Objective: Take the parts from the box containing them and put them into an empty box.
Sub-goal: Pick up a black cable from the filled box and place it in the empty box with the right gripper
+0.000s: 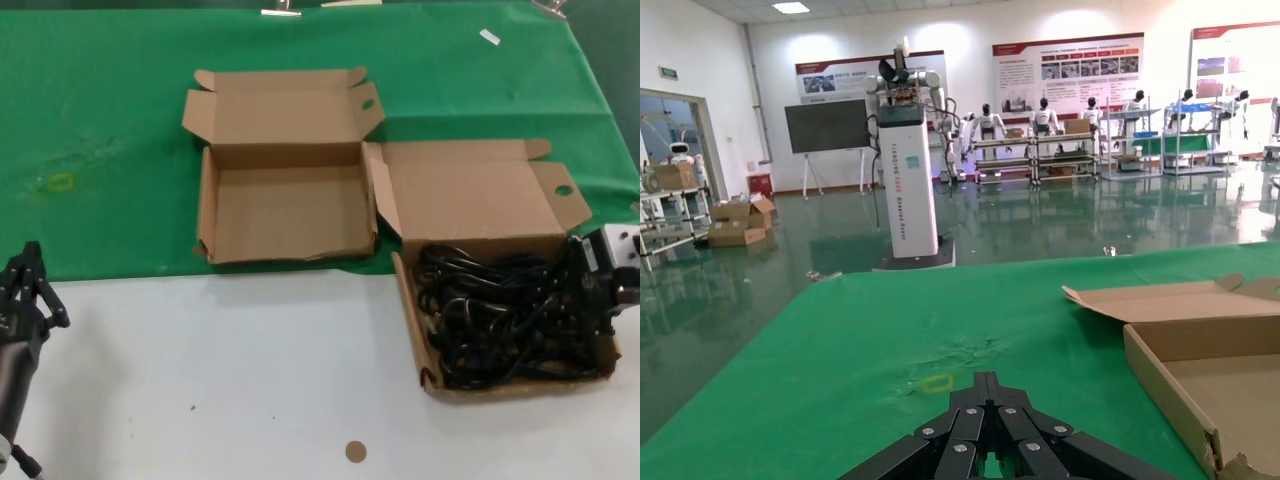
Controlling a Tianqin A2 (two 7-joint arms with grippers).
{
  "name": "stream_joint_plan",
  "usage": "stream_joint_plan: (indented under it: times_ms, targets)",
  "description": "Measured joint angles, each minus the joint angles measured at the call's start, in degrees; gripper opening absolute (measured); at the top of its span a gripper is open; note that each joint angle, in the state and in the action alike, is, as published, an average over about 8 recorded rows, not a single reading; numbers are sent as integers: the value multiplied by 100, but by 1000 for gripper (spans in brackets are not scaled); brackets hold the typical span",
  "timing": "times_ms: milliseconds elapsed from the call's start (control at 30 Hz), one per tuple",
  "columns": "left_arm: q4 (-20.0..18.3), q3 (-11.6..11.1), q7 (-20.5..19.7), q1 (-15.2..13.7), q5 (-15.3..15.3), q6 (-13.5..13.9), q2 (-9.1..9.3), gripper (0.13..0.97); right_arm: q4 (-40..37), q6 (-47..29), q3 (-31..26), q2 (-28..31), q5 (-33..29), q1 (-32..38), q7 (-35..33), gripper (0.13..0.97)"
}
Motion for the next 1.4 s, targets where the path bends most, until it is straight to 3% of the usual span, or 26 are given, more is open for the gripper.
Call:
stream_joint_plan:
  times_ms: [100,367,700,1400]
  targets:
    - [0,0,0,0,0,0,0,144,103,-94,34,36,3,46,74,194]
    - [0,0,0,0,0,0,0,144,284,-194,130,-44,-29,356,253,188]
    - [0,0,0,0,0,0,0,144,21,65,79,-681,-257,1017,303,181]
    - [0,0,0,0,0,0,0,144,-2532,1361,-410,-3155,-611,2141,-456,180]
